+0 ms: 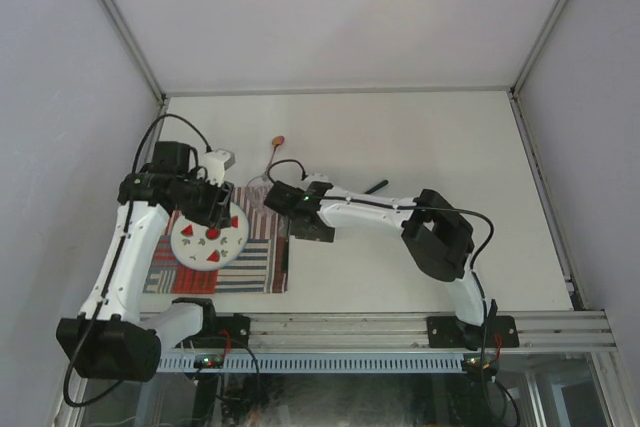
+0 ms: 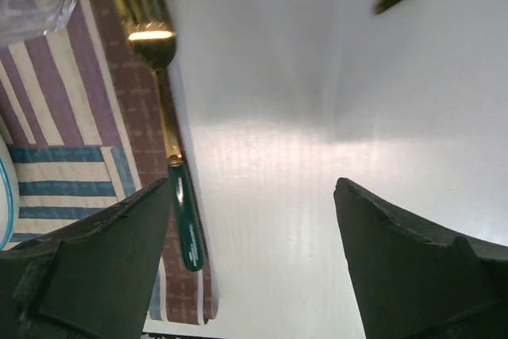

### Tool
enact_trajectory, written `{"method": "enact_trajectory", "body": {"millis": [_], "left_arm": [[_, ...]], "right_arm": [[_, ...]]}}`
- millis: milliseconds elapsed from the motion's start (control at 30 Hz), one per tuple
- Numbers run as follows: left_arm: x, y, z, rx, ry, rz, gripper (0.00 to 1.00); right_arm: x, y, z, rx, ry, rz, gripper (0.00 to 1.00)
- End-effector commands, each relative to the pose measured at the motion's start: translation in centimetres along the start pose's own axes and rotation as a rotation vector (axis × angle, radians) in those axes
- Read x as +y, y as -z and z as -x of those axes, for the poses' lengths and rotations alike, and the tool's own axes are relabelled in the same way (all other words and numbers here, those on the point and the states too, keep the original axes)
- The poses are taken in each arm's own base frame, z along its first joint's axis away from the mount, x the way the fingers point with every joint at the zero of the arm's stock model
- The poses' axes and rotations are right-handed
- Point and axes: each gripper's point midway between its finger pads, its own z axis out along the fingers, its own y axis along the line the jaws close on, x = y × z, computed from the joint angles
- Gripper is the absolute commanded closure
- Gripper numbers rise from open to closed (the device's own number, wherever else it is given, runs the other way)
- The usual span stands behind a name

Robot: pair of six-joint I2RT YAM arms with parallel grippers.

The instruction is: Set the dinner table for one person

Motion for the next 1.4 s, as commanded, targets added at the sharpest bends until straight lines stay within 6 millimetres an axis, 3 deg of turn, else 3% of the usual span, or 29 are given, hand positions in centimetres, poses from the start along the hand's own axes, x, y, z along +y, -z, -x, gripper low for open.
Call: {"method": "enact_trajectory", "body": {"millis": [0, 200, 333, 500, 633, 767, 900, 1133, 1367], "left_arm": [[-0.9, -0.3, 4.1, -0.082, -0.028, 0.010, 0.45], [-3.0, -2.8, 4.8, -0.051, -0.105, -0.016, 0.46], [-4.1, -4.7, 3.7, -0.022, -0.084, -0.027, 0.44], [-5.8, -6.8, 2.2, -0.008, -0.120, -0.007, 0.36], [-5.6, -8.3, 2.0, 0.007, -0.060, 0.014, 0.38], [-4.5, -9.8, 1.4, 0.018, -0.036, 0.074, 0.44], [-4.8, -11.9, 1.1, 0.036, -0.050, 0.097, 0.46], [-7.7, -16.6, -1.0, 0.165, -0.194, 0.083, 0.52], [-10.6, -17.0, 0.2, 0.116, -0.176, 0.041, 0.51]], "right_arm": [[-3.6, 3.5, 4.1, -0.115, -0.075, -0.059, 0.17], [-9.9, 5.9, 7.9, -0.196, -0.191, -0.137, 0.17], [-14.1, 6.9, 10.1, -0.222, -0.227, -0.212, 0.17], [-17.1, 7.2, 11.6, -0.238, -0.244, -0.277, 0.17], [-17.8, 7.2, 12.1, -0.241, -0.267, -0.288, 0.17], [-17.7, 6.5, 12.0, -0.226, -0.264, -0.293, 0.17], [-17.4, 5.9, 12.0, -0.215, -0.263, -0.297, 0.17], [-17.9, 4.9, 12.0, -0.200, -0.256, -0.339, 0.17], [-19.0, 4.1, 12.5, -0.184, -0.263, -0.367, 0.17]]}}
